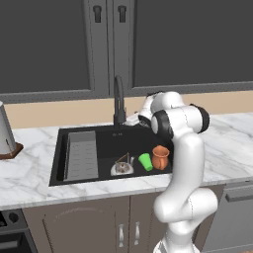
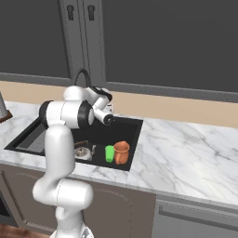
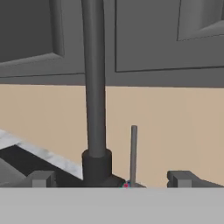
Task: Pick the kettle and jug and place them in the sink. Then turn on the water.
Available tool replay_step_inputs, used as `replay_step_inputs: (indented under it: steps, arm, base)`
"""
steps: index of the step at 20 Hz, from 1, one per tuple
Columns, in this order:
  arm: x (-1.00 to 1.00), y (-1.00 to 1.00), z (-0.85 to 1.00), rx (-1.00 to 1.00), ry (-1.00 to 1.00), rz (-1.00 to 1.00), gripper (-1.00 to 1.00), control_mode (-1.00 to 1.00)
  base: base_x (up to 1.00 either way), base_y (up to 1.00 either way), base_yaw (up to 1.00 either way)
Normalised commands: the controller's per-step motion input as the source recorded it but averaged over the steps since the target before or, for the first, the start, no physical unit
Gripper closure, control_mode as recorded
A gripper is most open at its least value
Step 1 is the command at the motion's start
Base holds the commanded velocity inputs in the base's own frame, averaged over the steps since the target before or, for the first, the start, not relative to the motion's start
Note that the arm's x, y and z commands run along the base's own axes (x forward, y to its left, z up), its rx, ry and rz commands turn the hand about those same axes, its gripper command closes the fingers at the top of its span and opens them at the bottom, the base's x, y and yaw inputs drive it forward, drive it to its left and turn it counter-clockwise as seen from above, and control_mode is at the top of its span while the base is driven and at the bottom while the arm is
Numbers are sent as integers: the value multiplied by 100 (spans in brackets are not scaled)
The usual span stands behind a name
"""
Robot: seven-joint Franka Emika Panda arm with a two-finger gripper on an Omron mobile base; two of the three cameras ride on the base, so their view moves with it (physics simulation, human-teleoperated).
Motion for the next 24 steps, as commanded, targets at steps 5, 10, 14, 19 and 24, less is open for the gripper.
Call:
replay_step_inputs:
  steps: [5,10,14,19,24]
  arm:
    - [46,0,0,0,0,-2,-100,-100]
    - [41,0,-7,1,0,-1,-100,-100]
    - [28,0,-20,1,0,0,-100,-100]
    - [21,0,-24,2,0,0,-100,-100]
    - [29,0,-7,0,0,0,-100,-100]
  base:
    - [0,0,0]
    - [0,0,0]
    - [0,0,0]
    - [0,0,0]
    - [0,0,0]
